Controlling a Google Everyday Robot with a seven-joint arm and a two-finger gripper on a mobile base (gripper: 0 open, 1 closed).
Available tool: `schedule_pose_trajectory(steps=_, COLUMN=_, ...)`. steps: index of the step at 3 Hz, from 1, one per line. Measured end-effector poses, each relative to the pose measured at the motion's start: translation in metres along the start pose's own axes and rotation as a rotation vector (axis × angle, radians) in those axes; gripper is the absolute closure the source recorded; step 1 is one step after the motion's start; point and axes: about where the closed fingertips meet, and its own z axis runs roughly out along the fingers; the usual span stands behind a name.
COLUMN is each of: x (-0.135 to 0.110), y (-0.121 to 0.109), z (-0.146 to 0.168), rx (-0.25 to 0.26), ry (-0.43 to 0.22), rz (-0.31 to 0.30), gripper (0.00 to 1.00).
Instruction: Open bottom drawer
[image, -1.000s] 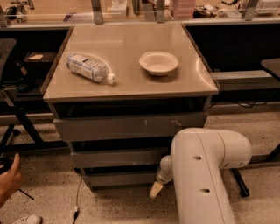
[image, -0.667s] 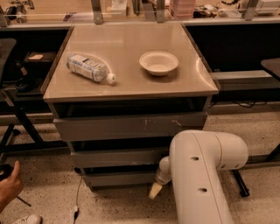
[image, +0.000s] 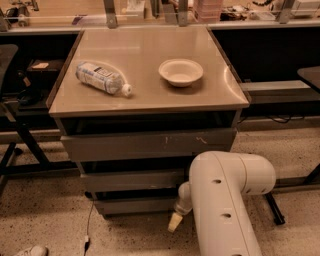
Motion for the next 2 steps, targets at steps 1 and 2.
schedule_pose_trajectory(steps=1, x=0.002, y=0.02, z=-0.011, rx=-0.044, ry=0.008, rz=-0.014, gripper=0.0)
schedule_pose_trajectory(steps=2, x=0.003, y=0.044, z=-0.042, rx=-0.085, ry=0.001, rz=-0.005, gripper=0.0)
